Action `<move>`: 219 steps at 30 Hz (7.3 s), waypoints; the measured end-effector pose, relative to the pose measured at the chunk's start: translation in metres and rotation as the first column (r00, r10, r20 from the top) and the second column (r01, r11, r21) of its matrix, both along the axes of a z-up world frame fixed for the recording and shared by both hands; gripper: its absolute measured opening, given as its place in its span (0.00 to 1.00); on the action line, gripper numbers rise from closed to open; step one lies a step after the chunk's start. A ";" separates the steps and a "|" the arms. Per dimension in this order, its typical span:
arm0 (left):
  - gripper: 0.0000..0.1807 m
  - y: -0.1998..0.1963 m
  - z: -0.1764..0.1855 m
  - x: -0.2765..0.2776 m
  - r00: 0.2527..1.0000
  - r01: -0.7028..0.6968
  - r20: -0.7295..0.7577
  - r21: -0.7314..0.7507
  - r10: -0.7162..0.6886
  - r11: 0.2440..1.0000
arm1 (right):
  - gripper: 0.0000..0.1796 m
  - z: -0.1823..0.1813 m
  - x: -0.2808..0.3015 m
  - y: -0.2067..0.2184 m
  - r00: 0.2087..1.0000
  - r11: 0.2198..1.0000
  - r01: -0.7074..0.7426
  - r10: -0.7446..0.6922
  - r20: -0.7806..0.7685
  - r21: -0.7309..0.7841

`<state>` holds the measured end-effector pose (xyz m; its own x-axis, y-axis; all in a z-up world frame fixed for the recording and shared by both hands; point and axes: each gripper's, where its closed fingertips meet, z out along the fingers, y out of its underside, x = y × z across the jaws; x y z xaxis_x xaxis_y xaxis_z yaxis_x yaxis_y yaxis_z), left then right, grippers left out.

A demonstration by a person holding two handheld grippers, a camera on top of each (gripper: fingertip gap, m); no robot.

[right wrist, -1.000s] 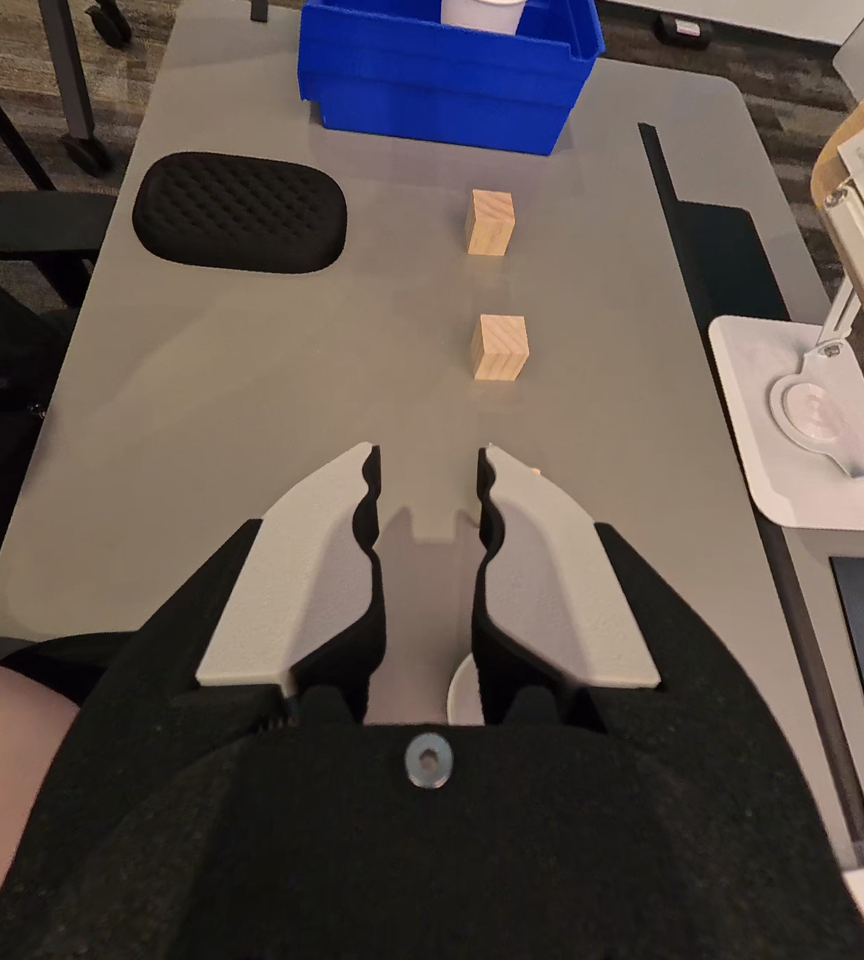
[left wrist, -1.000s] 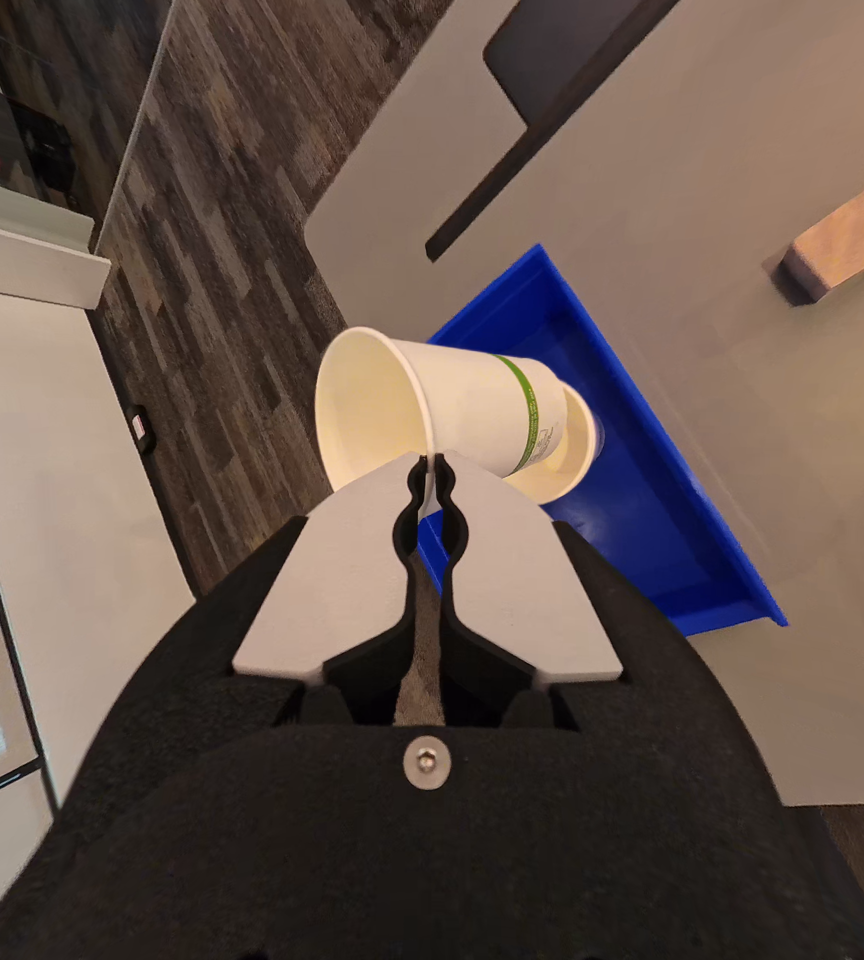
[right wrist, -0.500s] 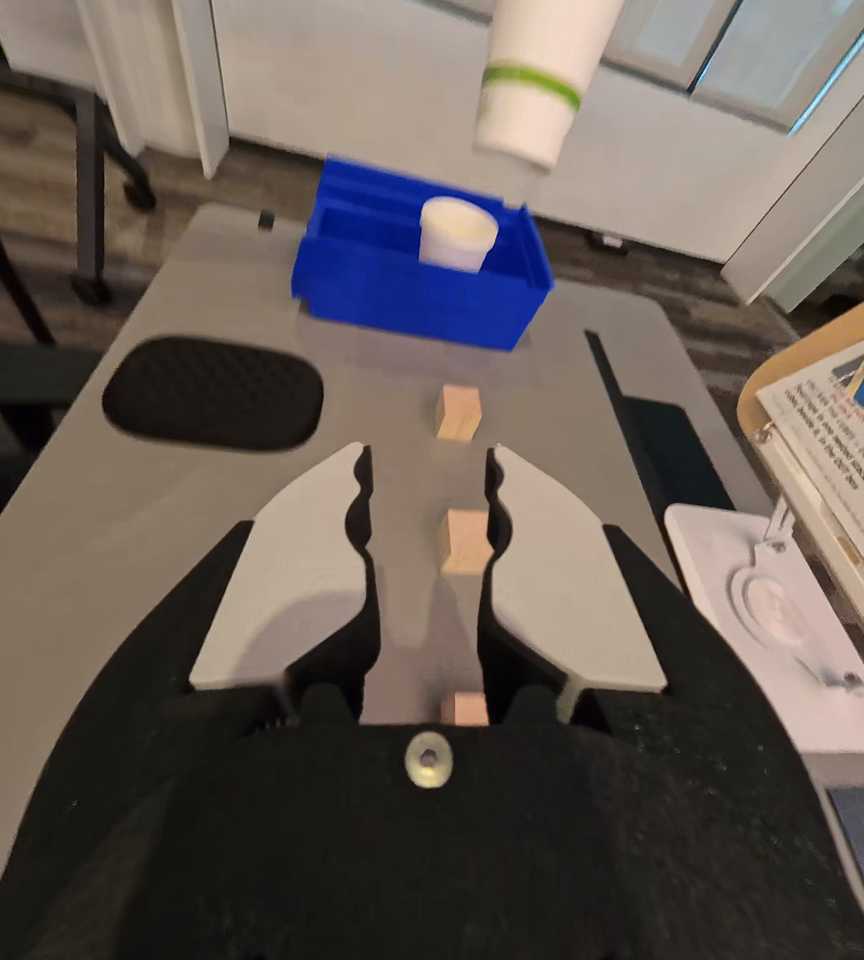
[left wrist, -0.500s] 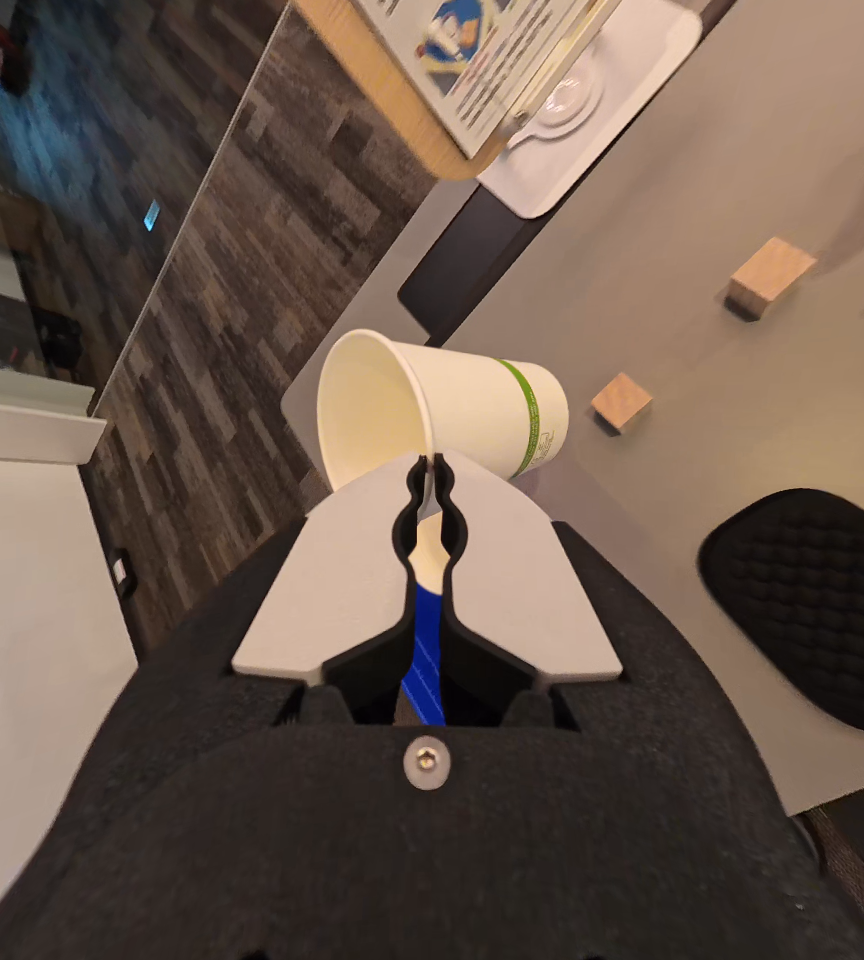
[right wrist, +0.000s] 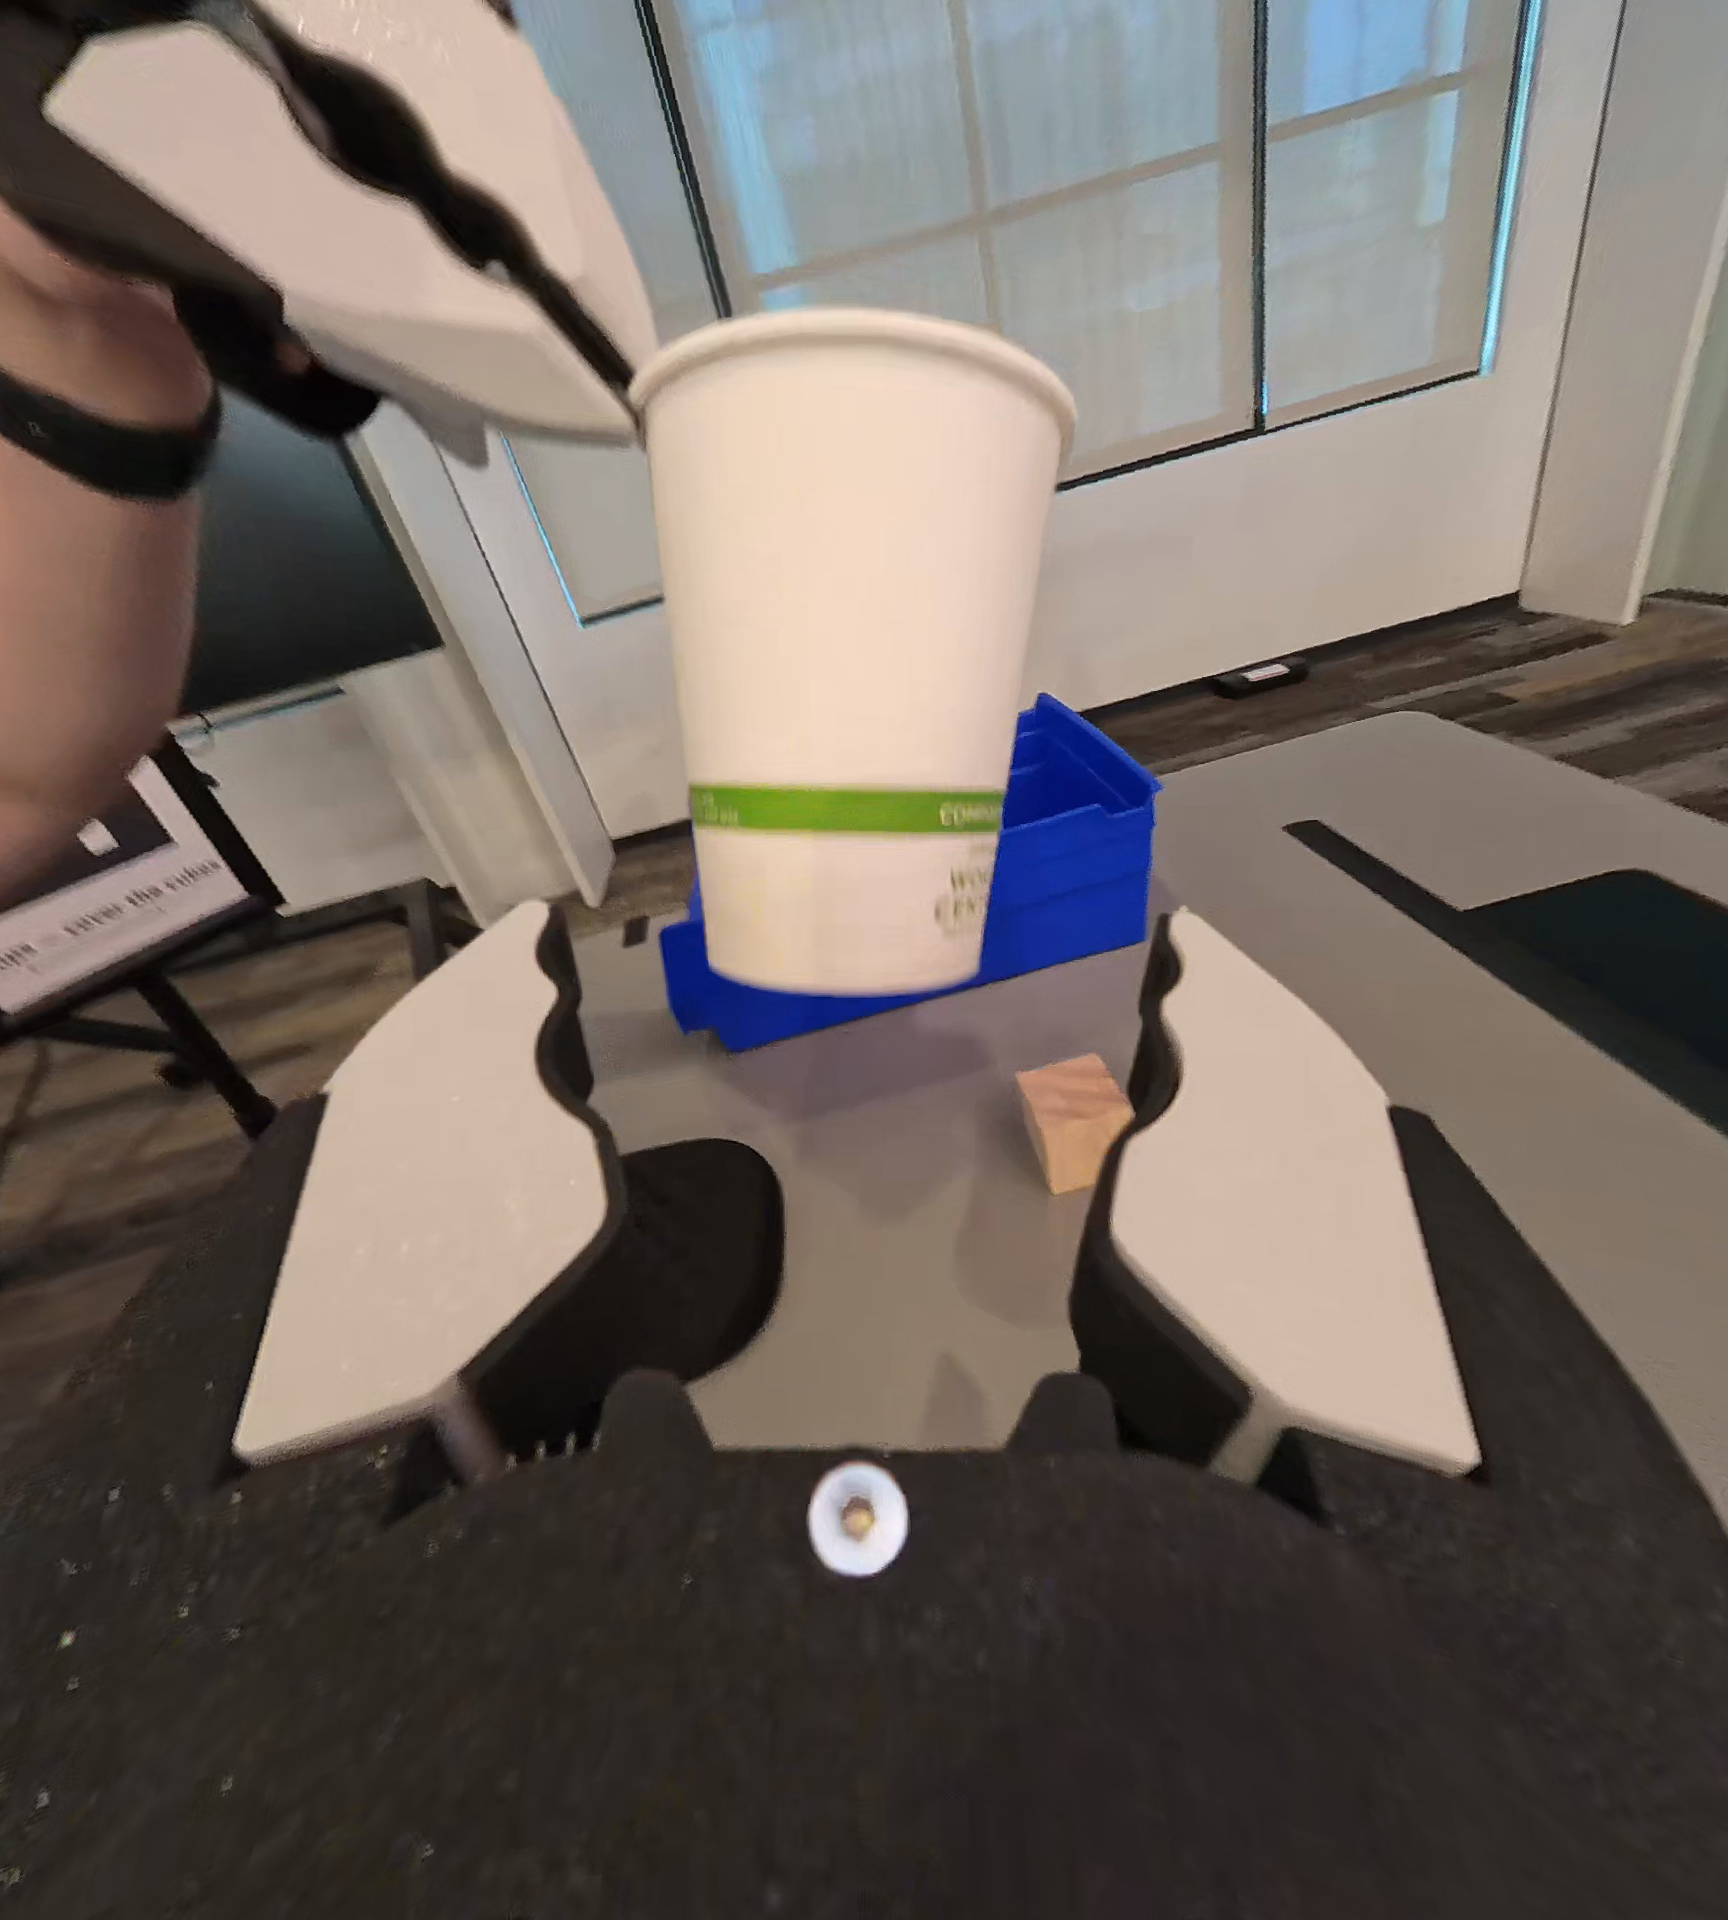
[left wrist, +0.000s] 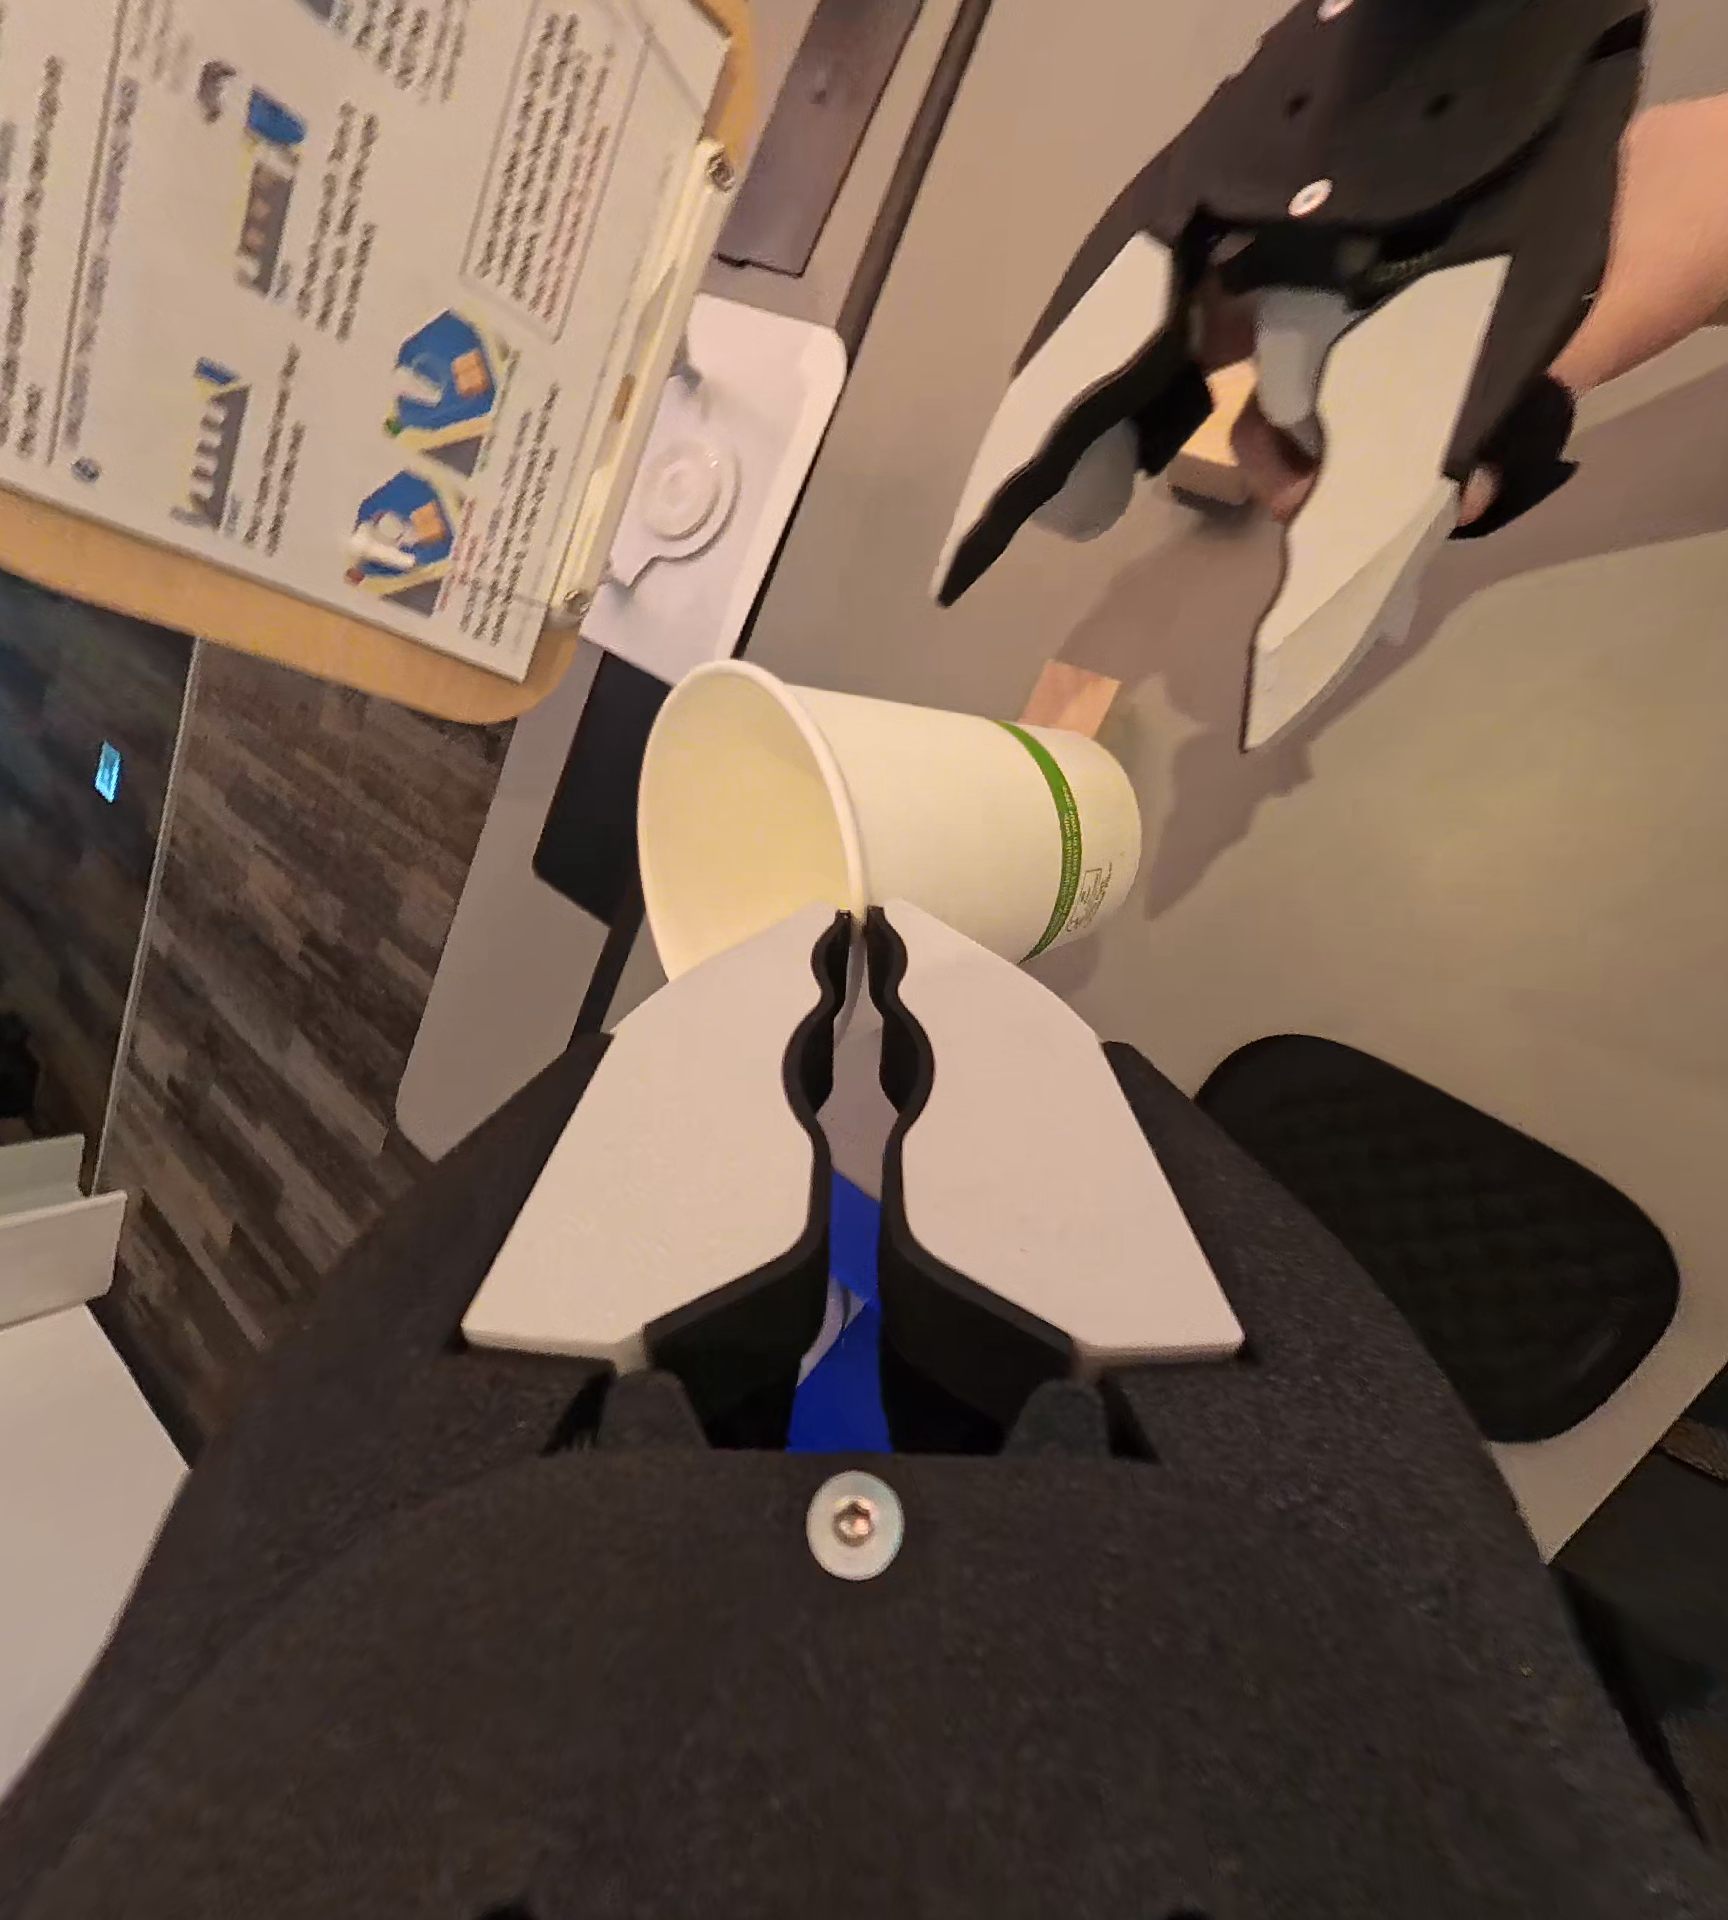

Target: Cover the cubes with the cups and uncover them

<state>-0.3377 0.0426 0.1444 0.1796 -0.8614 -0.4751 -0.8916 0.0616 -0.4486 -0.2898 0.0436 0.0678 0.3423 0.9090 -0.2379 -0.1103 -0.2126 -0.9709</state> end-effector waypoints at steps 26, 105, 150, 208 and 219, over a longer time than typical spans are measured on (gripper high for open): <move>0.02 -0.058 -0.048 0.059 0.979 0.192 0.122 -0.255 -0.165 0.948 | 0.45 -0.036 0.002 -0.015 0.901 0.984 -0.091 0.016 0.433 0.153; 0.04 -0.163 -0.097 -0.092 0.389 0.199 0.919 -0.150 0.063 0.968 | 0.43 -0.105 0.159 0.006 0.147 0.978 0.080 0.181 0.973 -0.194; 0.10 -0.131 -0.093 -0.098 0.459 0.070 0.878 -0.191 0.138 0.979 | 0.59 -0.019 0.152 0.008 0.292 0.889 0.172 -0.457 0.840 0.425; 0.02 0.103 -0.159 -0.234 0.898 -0.417 -0.194 -0.092 0.395 0.904 | 0.53 0.005 0.174 -0.001 0.582 0.877 0.281 -0.479 0.657 0.390; 0.02 0.105 -0.141 -0.235 0.897 -0.414 -0.190 -0.040 0.400 0.910 | 0.52 -0.002 0.176 0.000 0.564 0.884 0.274 -0.467 0.681 0.379</move>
<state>-0.5728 0.1476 0.0032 0.4431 -0.7661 -0.4656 -0.8953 -0.3516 -0.2736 -0.1143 0.0435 0.0660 0.6275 0.6498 0.4290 0.6361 -0.1101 -0.7637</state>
